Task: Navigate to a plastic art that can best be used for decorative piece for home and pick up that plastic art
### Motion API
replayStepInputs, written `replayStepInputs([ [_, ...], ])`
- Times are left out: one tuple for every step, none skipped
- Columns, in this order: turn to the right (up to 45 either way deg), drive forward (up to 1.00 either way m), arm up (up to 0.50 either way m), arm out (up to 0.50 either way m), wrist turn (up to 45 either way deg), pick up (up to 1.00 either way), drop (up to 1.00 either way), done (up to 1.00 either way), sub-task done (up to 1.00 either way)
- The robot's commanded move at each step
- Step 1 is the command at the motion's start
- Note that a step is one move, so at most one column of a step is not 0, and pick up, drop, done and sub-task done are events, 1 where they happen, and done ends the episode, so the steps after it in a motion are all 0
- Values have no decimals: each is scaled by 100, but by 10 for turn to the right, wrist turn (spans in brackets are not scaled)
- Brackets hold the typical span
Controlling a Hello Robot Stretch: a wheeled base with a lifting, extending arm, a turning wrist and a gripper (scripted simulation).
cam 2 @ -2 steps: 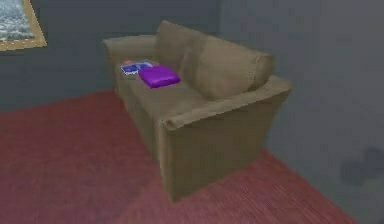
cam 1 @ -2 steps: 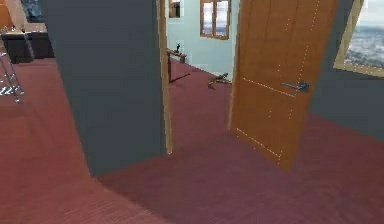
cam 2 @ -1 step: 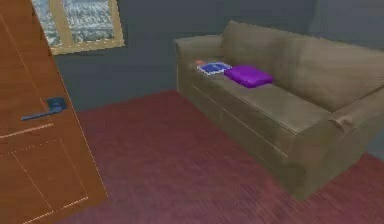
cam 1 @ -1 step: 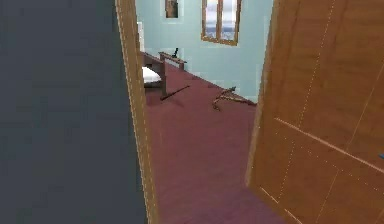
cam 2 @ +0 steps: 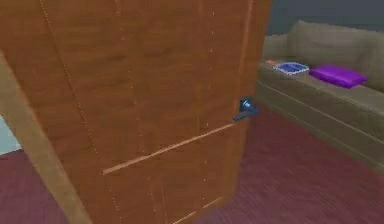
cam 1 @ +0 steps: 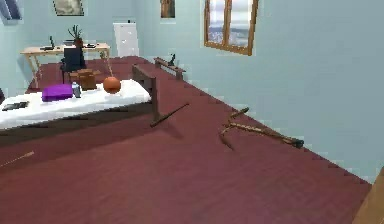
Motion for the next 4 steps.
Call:
replayStepInputs([
  [0, 100, 0, 0, 0, 0, 0, 0, 0],
  [0, 100, 0, 0, 0, 0, 0, 0, 0],
  [0, 50, 0, 0, 0, 0, 0, 0, 0],
  [0, 85, 0, 0, 0, 0, 0, 0, 0],
])
